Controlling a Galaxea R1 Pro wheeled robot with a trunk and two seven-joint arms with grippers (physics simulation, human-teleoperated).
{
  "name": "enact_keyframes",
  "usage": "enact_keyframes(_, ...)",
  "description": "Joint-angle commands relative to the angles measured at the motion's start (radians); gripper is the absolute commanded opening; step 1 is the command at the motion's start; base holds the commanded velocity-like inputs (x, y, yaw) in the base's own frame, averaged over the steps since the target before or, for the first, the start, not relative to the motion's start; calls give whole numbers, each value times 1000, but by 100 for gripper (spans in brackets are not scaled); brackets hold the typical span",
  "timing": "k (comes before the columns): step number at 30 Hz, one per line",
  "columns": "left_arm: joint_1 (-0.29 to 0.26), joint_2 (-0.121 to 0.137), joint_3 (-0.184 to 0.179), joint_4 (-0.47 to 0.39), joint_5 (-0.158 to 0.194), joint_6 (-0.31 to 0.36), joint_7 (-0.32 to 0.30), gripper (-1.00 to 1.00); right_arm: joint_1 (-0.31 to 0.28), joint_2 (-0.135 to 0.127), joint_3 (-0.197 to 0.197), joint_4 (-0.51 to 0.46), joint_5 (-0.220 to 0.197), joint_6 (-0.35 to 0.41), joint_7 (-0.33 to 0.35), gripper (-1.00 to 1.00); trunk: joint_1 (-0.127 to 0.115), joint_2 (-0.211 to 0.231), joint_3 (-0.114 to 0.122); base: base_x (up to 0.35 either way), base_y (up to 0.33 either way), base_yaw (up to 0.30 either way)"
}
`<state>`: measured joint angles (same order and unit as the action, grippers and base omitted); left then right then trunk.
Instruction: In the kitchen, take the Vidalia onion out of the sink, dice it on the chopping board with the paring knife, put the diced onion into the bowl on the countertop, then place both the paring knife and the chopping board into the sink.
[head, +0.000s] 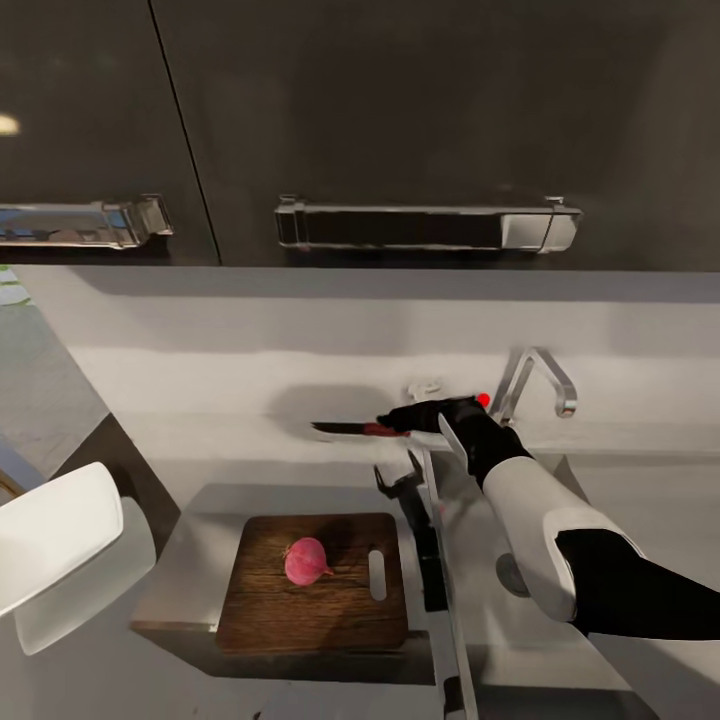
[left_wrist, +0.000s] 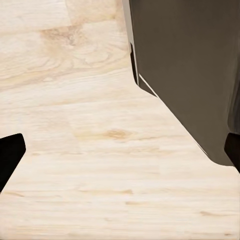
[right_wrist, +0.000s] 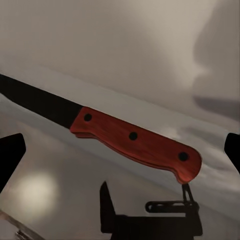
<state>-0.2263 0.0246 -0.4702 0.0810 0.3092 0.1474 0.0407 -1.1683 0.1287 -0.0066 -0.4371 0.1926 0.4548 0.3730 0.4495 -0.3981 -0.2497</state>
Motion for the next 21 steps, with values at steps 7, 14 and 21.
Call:
enact_keyframes(7, -1, -1, -8, 0, 10, 3, 2, 100, -1, -3, -2, -3, 10, 4, 12, 100, 0, -2, -13, 0, 0, 0)
enact_keyframes(14, -1, -2, -8, 0, 10, 3, 1, 100, 0, -4, -3, -13, 10, 4, 12, 100, 0, -2, -24, 0, 0, 0)
enact_keyframes(21, -1, -2, -8, 0, 10, 3, 1, 100, 0, -5, -3, -20, 11, 4, 22, 100, 0, -2, -35, 0, 0, 0)
